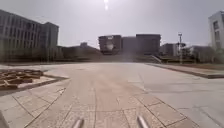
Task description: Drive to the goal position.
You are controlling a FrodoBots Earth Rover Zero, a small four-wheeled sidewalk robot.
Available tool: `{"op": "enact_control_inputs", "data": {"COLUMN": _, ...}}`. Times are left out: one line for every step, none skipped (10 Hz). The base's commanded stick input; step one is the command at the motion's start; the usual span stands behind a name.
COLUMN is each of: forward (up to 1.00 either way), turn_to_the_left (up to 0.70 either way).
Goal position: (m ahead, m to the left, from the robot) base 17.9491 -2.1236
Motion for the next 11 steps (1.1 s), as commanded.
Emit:
{"op": "enact_control_inputs", "data": {"forward": 0.70, "turn_to_the_left": 0.01}}
{"op": "enact_control_inputs", "data": {"forward": 0.70, "turn_to_the_left": 0.01}}
{"op": "enact_control_inputs", "data": {"forward": 0.70, "turn_to_the_left": 0.01}}
{"op": "enact_control_inputs", "data": {"forward": 0.70, "turn_to_the_left": 0.01}}
{"op": "enact_control_inputs", "data": {"forward": 0.70, "turn_to_the_left": 0.01}}
{"op": "enact_control_inputs", "data": {"forward": 0.70, "turn_to_the_left": 0.01}}
{"op": "enact_control_inputs", "data": {"forward": 0.70, "turn_to_the_left": 0.01}}
{"op": "enact_control_inputs", "data": {"forward": 0.70, "turn_to_the_left": 0.01}}
{"op": "enact_control_inputs", "data": {"forward": 0.70, "turn_to_the_left": 0.01}}
{"op": "enact_control_inputs", "data": {"forward": 0.70, "turn_to_the_left": 0.01}}
{"op": "enact_control_inputs", "data": {"forward": 0.70, "turn_to_the_left": 0.01}}
